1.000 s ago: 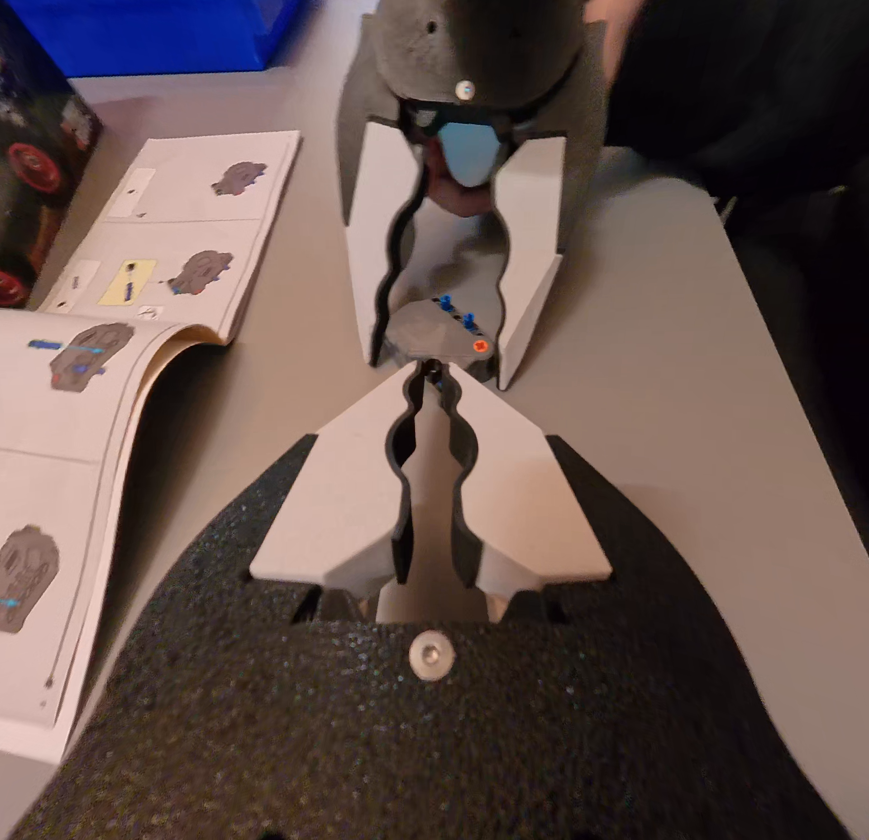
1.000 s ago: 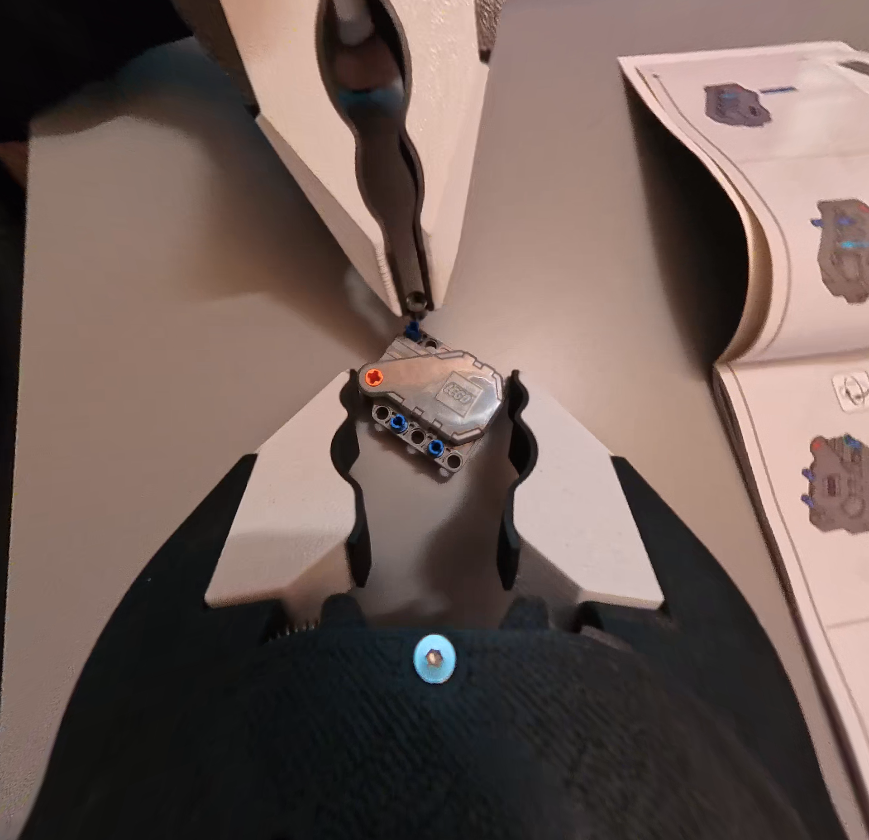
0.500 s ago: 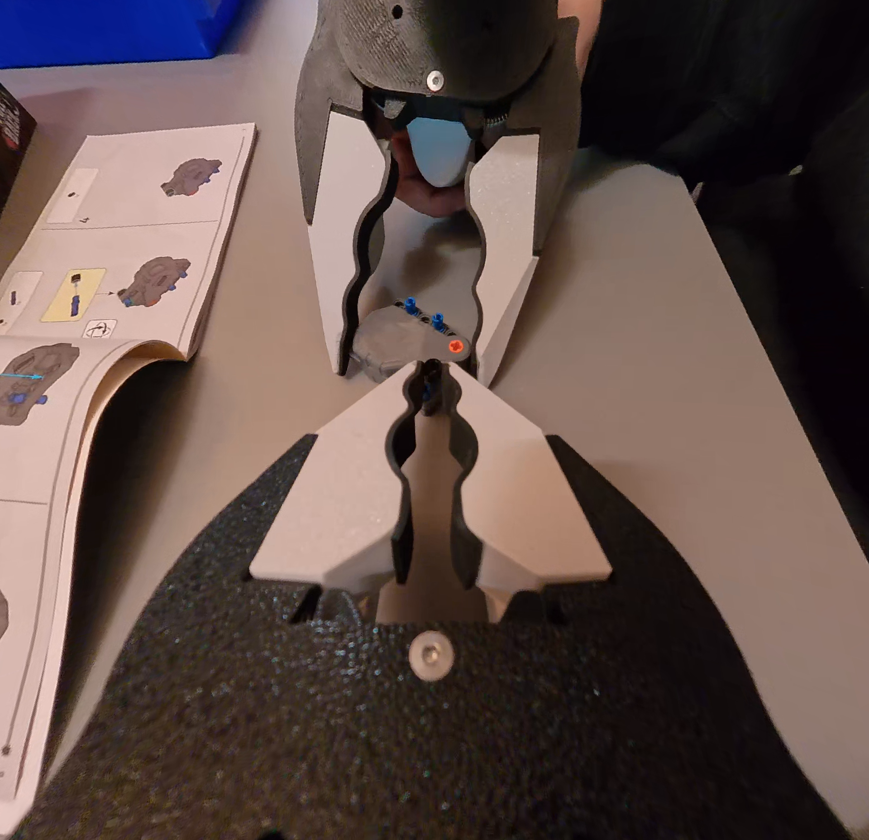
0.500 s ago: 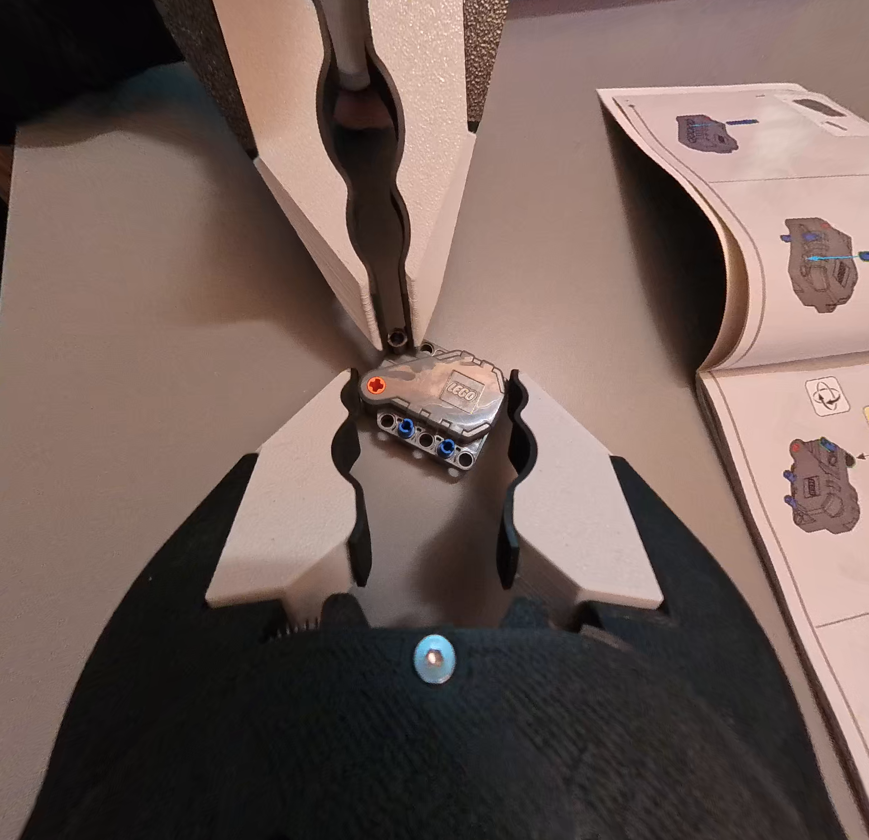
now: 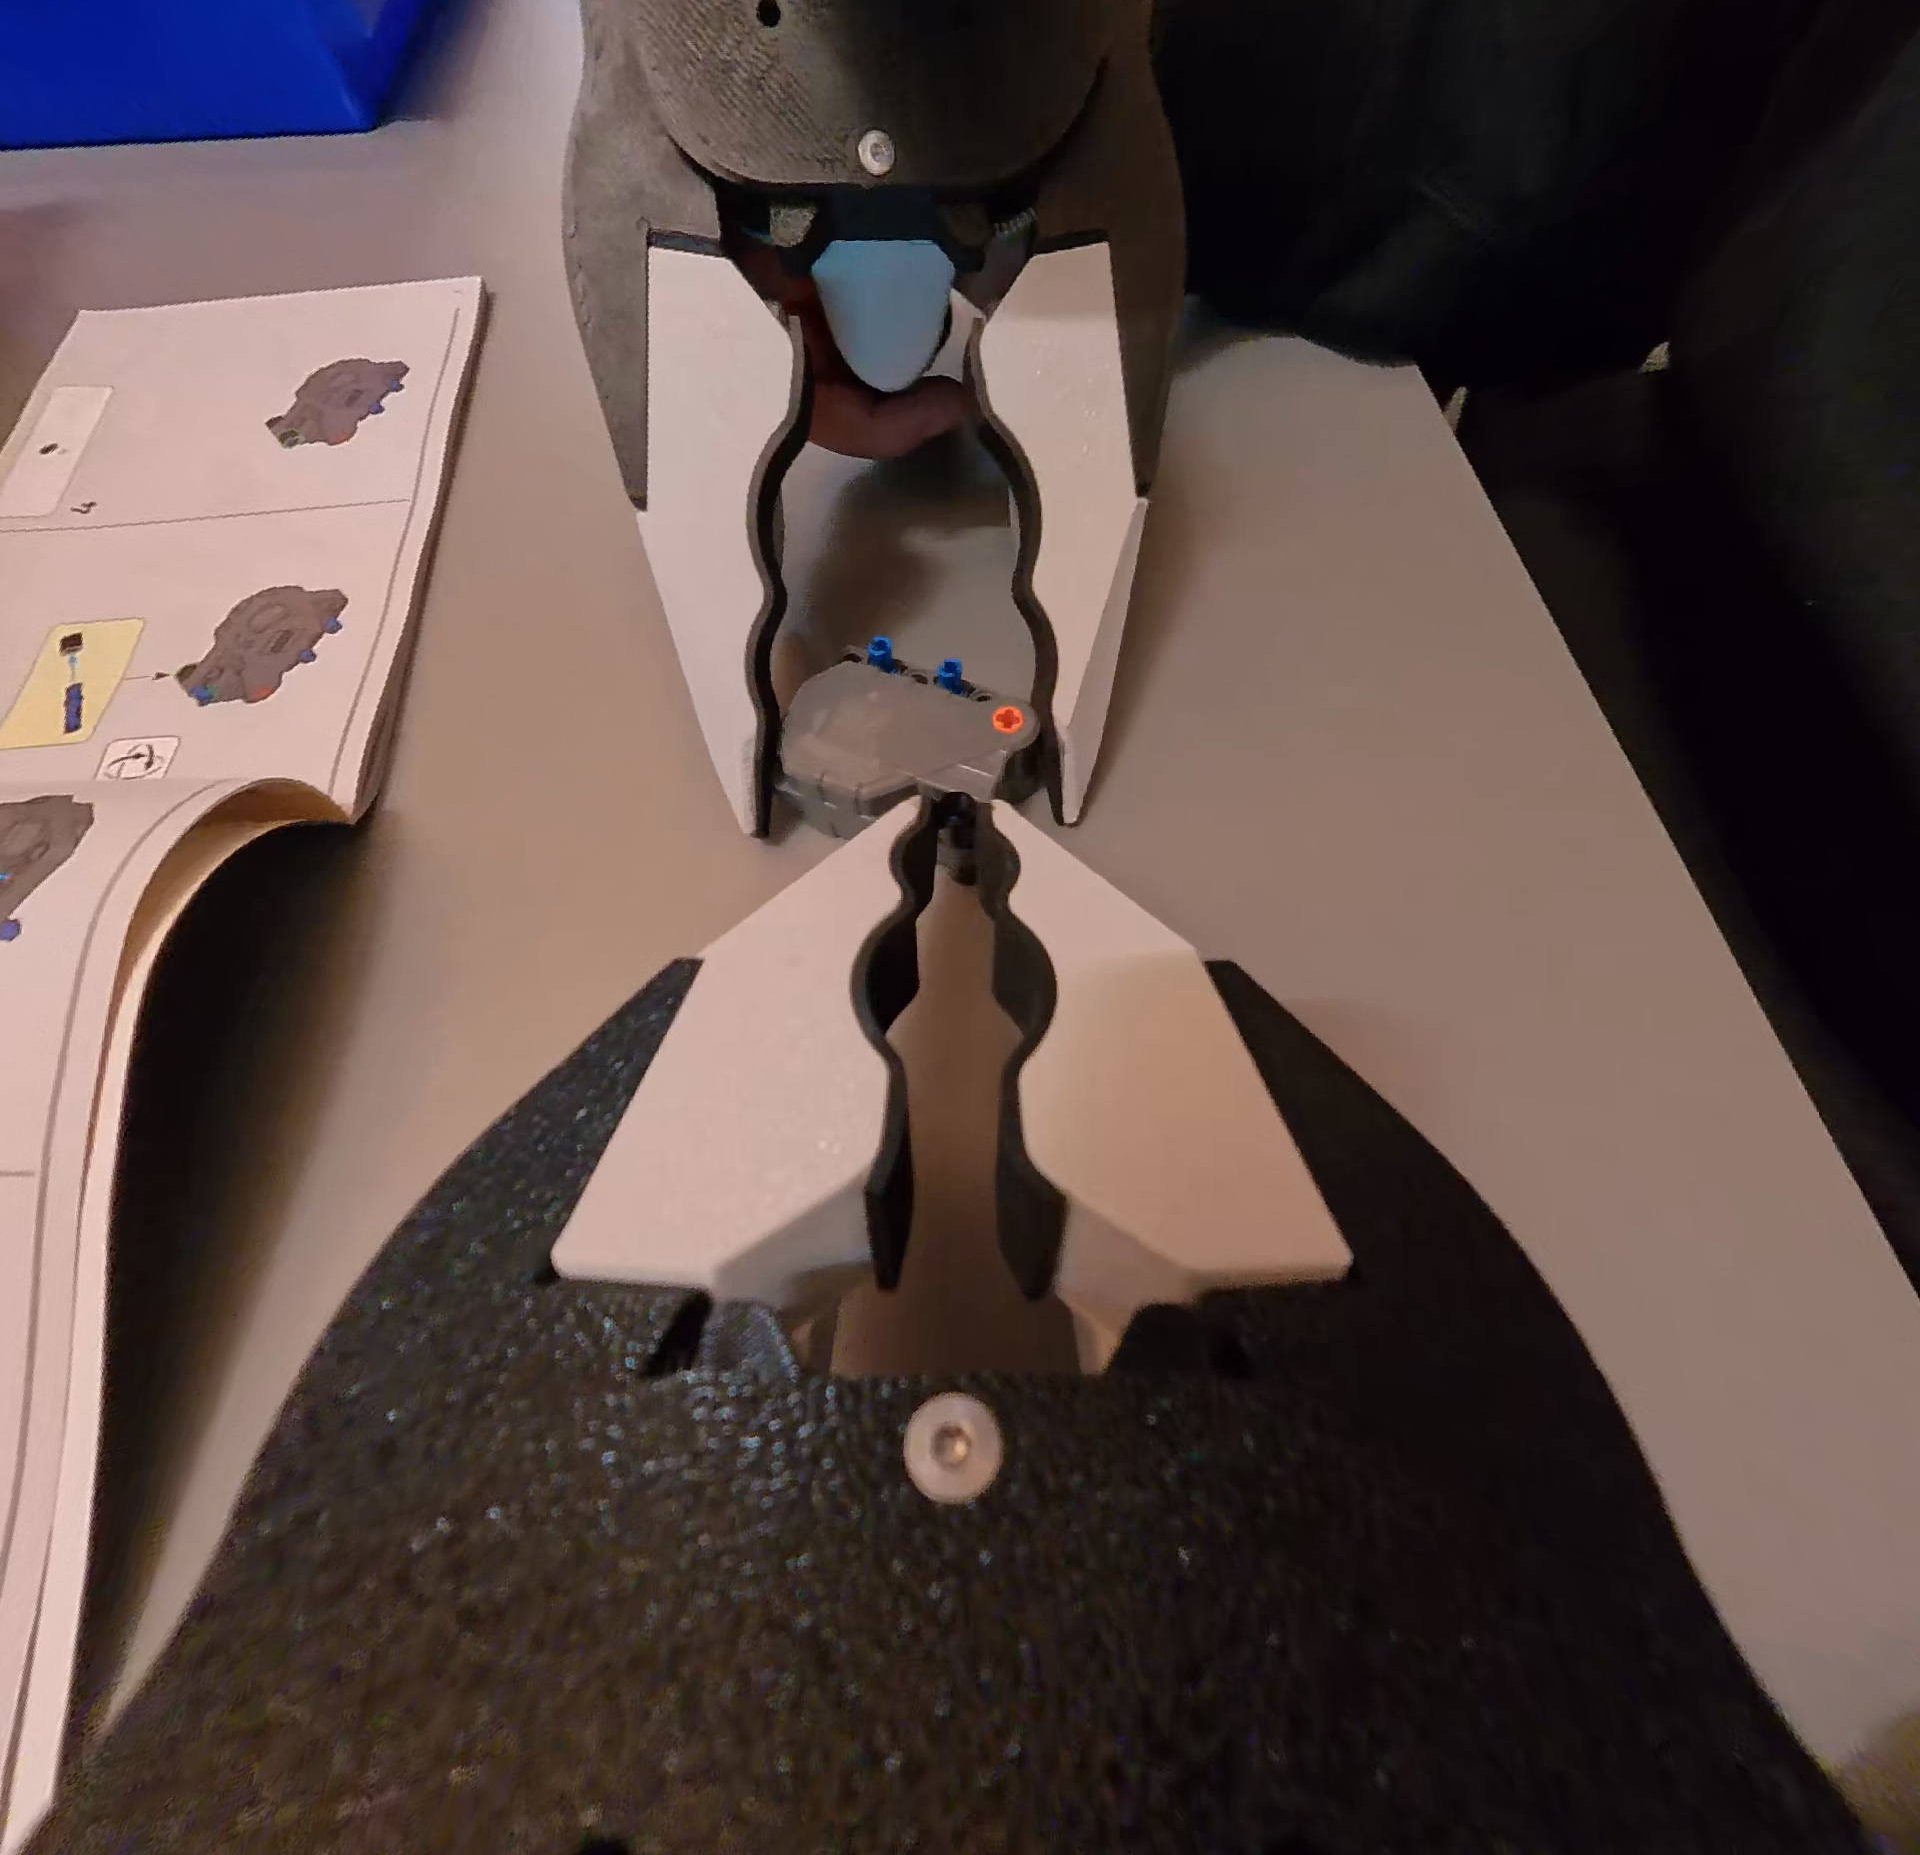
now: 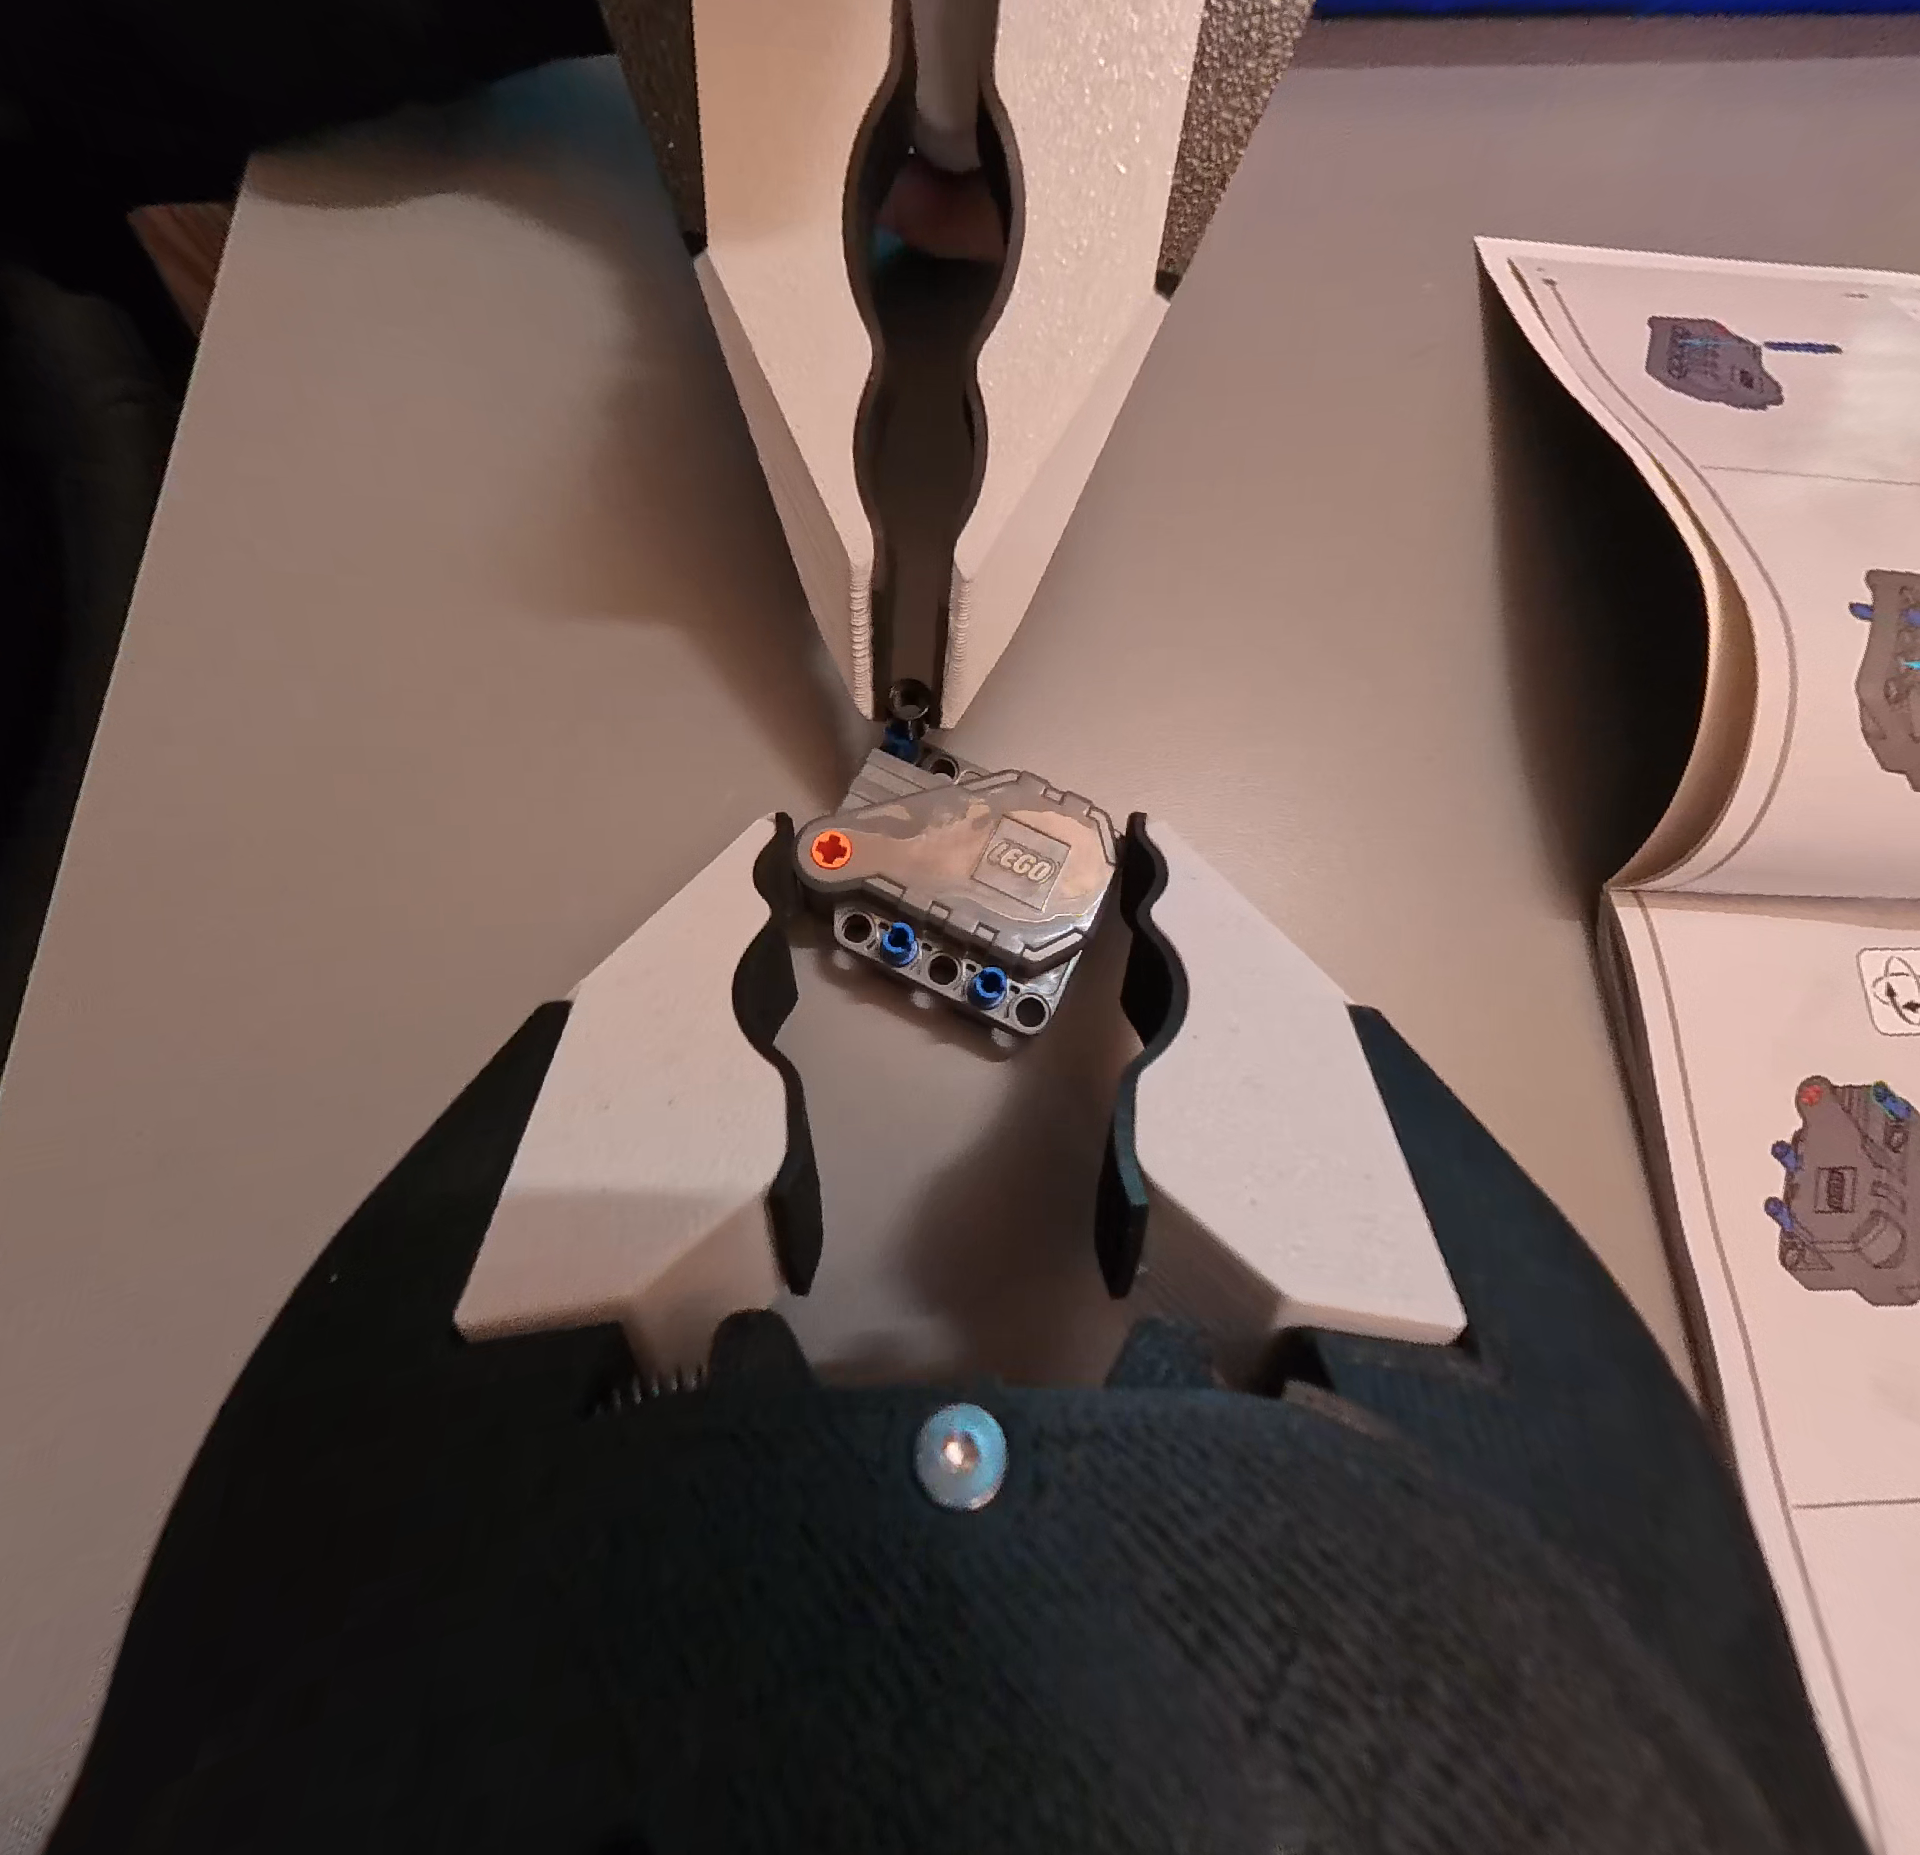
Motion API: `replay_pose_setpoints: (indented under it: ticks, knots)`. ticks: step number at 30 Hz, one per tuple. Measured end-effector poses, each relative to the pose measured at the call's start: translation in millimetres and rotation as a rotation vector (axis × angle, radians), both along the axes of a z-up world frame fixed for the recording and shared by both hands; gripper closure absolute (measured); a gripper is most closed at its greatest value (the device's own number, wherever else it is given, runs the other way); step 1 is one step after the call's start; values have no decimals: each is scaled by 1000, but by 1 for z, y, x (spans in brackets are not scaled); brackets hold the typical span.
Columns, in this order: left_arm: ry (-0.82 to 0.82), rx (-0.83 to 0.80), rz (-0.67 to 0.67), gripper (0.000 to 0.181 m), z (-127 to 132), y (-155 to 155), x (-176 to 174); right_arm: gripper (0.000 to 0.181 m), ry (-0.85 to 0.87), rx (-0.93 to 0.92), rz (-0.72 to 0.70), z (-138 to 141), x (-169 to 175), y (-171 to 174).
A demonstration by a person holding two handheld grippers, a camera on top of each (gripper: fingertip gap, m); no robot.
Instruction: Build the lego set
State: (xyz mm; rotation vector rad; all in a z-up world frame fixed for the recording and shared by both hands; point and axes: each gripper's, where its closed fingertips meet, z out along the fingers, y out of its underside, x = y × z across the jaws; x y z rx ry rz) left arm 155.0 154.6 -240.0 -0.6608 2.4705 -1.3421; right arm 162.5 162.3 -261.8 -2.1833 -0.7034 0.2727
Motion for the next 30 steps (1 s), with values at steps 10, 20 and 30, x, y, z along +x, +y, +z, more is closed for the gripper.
replay_pose_setpoints:
  ticks: [10, 20, 30]
  knots:
    - [-50, 27, -29, 177, 0, -4, 1, 120, 3, -3, 35, 0, 0, -3]
    - [-67, 23, -30, 177, 2, -4, 1, 120, 5, -4, 35, 0, 0, -3]
    - [-22, 15, -45, 177, 0, -6, 0, 120, 6, -4, 36, 0, 0, -3]
